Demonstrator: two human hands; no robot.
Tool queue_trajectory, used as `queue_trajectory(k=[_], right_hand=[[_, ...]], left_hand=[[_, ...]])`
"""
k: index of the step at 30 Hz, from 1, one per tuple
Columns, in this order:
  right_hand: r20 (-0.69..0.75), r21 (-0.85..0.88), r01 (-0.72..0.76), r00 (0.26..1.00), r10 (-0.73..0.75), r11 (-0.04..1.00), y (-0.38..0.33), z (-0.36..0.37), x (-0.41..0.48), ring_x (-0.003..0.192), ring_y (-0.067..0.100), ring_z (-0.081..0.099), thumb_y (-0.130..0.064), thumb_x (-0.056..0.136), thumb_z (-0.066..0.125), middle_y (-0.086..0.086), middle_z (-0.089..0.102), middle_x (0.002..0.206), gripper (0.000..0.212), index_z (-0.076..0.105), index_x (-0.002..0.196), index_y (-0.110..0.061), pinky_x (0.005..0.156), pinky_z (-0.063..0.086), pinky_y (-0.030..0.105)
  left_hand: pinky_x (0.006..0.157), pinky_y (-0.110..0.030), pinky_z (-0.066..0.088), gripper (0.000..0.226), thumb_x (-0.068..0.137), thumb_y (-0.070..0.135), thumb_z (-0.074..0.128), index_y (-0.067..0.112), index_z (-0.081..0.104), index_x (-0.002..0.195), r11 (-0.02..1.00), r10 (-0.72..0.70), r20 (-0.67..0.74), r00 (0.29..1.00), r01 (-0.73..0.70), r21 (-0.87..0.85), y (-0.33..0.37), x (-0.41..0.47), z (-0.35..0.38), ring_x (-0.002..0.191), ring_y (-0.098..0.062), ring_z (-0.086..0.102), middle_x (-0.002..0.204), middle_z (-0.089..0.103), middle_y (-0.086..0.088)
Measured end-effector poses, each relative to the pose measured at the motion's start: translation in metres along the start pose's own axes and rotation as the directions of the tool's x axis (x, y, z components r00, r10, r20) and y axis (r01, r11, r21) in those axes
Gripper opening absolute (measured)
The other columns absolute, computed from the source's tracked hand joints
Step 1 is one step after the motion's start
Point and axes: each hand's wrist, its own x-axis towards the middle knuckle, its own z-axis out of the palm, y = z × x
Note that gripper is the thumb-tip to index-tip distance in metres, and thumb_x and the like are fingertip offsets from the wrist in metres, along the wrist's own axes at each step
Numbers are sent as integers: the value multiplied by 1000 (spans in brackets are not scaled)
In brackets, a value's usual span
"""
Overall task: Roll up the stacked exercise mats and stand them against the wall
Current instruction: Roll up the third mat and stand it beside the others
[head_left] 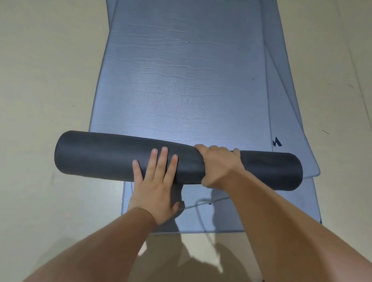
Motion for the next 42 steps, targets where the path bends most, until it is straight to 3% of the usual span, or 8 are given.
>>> queue_trajectory(k=[3, 5, 12, 17, 22, 29, 34, 42], right_hand=[[-121, -22, -40, 992, 37, 999, -5, 6, 1, 159, 36, 8, -25, 84, 73, 10, 11, 172, 111, -3, 163, -41, 123, 4, 68], [-252, -35, -53, 967, 43, 998, -10, 20, -8, 160, 36, -14, -28, 90, 70, 8, -15, 174, 113, -15, 162, -40, 123, -6, 67], [-392, -59, -98, 917, 67, 993, -8, 83, -24, 157, 46, -13, -53, 76, 80, 18, -14, 172, 132, -15, 163, -24, 120, -3, 74], [-337, -114, -136, 937, 90, 984, 1, 61, 5, 153, 48, -26, -58, 83, 76, 20, -32, 166, 142, -46, 147, -24, 118, -6, 76], [-397, -106, -200, 907, 143, 974, 8, 40, 40, 158, 45, -11, -54, 70, 89, 19, -14, 172, 151, -31, 158, -27, 119, -4, 76], [-335, -123, -168, 935, 119, 978, 18, -16, 75, 159, 42, -11, -42, 79, 84, 15, -14, 173, 136, -24, 160, -33, 118, -1, 78], [-459, -278, -168, 888, 23, 946, 15, -12, 72, 157, 48, -13, -32, 83, 78, 21, -20, 170, 130, -29, 159, -32, 117, -2, 78], [-286, -210, -110, 957, 46, 971, 15, -57, 91, 143, 40, 35, -16, 84, 76, 15, 41, 153, 123, -15, 160, -48, 120, 18, 70]], left_hand=[[116, -72, -10, 136, 74, 83, 52, 17, -40, 148, 1000, -25, 51, 998, 25, -1, -4, 21, -11, 149, -35, -35, 161, -39, -11], [117, -71, -11, 142, 68, 86, 58, 18, -33, 154, 999, -29, 69, 997, 31, -23, -7, 42, -21, 150, -33, -34, 163, -34, -9], [116, -69, -11, 165, 44, 88, 74, 19, -22, 158, 1000, 3, 187, 982, -1, -12, -23, 107, -41, 153, -31, -24, 167, -25, -8], [116, -71, -9, 154, 52, 91, 66, 18, -15, 160, 1000, -1, 82, 997, -1, 15, -24, 124, -58, 155, -32, -21, 169, -19, -6], [117, -72, -1, 119, 78, 77, 55, 8, 7, 163, 996, 59, -223, 973, -41, 82, -23, 86, -30, 156, -38, -6, 171, -2, -15], [115, -75, -4, 143, 73, 79, 61, 11, -39, 148, 992, -43, -31, 999, 46, 114, -27, 103, -22, 149, -37, -32, 161, -37, -15], [116, -71, -8, 149, 65, 70, 77, 17, -30, 155, 993, -92, -13, 996, 93, 71, -35, 144, -53, 152, -31, -29, 164, -31, -9], [118, -71, 0, 114, 87, 59, 65, 20, -14, 160, 995, -63, -62, 996, 67, 76, -42, 159, -59, 156, -28, -14, 169, -11, -7]])
